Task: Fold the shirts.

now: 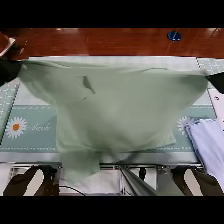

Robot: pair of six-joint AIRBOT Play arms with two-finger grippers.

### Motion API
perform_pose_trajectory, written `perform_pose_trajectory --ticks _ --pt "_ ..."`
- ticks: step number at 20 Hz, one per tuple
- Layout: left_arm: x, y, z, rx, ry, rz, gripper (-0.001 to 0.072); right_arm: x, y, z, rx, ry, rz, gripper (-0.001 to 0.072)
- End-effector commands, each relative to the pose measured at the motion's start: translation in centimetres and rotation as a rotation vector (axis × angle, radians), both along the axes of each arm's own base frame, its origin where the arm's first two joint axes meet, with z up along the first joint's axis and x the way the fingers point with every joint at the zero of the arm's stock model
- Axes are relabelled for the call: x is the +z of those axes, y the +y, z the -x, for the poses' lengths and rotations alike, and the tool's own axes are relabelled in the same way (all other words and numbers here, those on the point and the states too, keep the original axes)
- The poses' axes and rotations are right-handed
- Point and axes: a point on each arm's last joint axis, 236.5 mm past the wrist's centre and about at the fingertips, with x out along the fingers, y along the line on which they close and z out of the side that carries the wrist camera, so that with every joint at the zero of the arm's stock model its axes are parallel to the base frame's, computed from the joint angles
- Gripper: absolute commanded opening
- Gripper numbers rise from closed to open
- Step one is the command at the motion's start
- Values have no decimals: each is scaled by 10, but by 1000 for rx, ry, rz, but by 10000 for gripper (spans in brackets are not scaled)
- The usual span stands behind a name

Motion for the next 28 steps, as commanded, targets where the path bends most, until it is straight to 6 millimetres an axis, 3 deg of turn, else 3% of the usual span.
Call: perform_pose_trajectory --ticks 1,5,8,9,10,11,12,15,17,19,21,23,25,28 --pt "-72 -14 -65 25 84 17 19 -77 -16 -61 -36 83 -126 22" --pt "-108 -40 -132 -44 162 26 19 -147 -24 -132 -37 198 -314 22" --pt "-123 -57 -158 -68 228 108 20 -174 -29 -178 -60 236 -450 23" --pt "-129 -61 -161 -65 254 142 59 -178 -31 -190 -71 238 -487 93" --pt "-135 -66 -161 -78 278 156 317 -179 -31 -199 -75 235 -522 340" --pt "-141 -71 -157 -100 300 155 506 -178 -28 -203 -61 231 -549 417" --pt "-147 -72 -148 -139 339 132 511 -175 -25 -202 -34 234 -546 417" --pt "-161 -47 -100 -264 535 71 510 -156 -42 -178 33 280 -520 414" --pt "-172 -18 -50 -317 707 89 509 -148 -68 -142 48 346 -488 413" --pt "-186 9 0 -306 840 121 509 -163 -92 -90 59 478 -351 413" --pt "-205 25 44 -236 905 182 509 -187 -111 -44 -38 573 -262 413" --pt "-232 24 90 -170 972 263 509 -213 -108 -8 -163 597 -292 414" --pt "-254 10 127 -137 1030 359 509 -234 -95 18 -245 590 -336 413" --pt "-274 -19 152 -166 1050 471 509 -249 -72 32 -290 578 -402 413"
